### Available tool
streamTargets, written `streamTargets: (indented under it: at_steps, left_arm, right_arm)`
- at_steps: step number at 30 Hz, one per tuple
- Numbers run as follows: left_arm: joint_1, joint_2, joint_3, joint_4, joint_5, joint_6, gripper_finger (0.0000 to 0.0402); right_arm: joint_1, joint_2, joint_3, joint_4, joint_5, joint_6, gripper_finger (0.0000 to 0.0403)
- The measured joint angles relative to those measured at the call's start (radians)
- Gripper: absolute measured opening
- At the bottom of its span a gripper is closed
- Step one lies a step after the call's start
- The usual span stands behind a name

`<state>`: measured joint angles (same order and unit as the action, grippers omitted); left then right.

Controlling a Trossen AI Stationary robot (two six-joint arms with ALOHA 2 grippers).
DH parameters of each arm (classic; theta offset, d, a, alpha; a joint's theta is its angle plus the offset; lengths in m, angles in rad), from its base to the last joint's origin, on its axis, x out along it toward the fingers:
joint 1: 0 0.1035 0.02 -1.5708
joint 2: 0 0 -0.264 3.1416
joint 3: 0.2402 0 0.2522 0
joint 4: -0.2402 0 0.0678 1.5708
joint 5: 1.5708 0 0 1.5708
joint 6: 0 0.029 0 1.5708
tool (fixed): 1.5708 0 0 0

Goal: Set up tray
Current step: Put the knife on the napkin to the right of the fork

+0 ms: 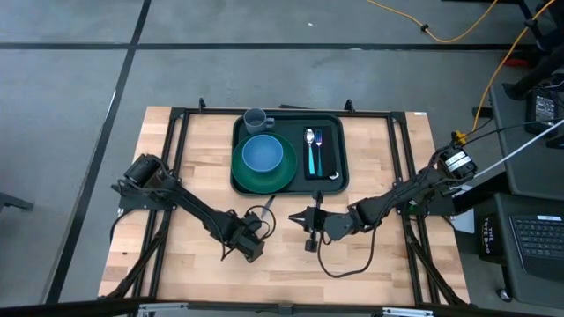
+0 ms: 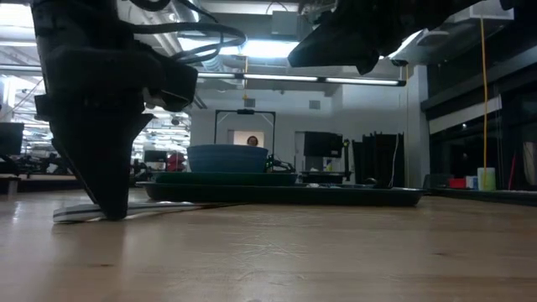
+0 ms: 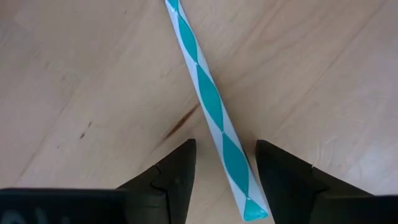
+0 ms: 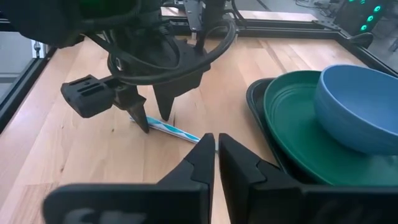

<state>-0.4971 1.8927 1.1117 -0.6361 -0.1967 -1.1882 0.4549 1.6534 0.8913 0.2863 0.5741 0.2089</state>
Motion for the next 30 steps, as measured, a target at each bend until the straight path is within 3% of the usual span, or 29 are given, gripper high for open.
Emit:
streamTargets:
  at_steps: [8, 19, 30]
  left_arm:
    - [-0.012, -0.003, -0.003, 0.001, -0.008, -0.003, 0.0131]
    - [-0.047, -0.003, -0.004, 0.013, -0.064, 0.019, 0.0035]
    - [-0.05, -0.088, -0.014, -0.064, -0.126, 0.108, 0.0031]
  right_arm:
    - [0.0, 0.0, 0.0, -0.002, 0.0, 0.0, 0.0011]
    - [0.0, 0.0, 0.0, -0.03, 0.0, 0.047, 0.0024]
    - [0.0, 0.0, 0.0, -0.035, 0.0, 0.052, 0.0007]
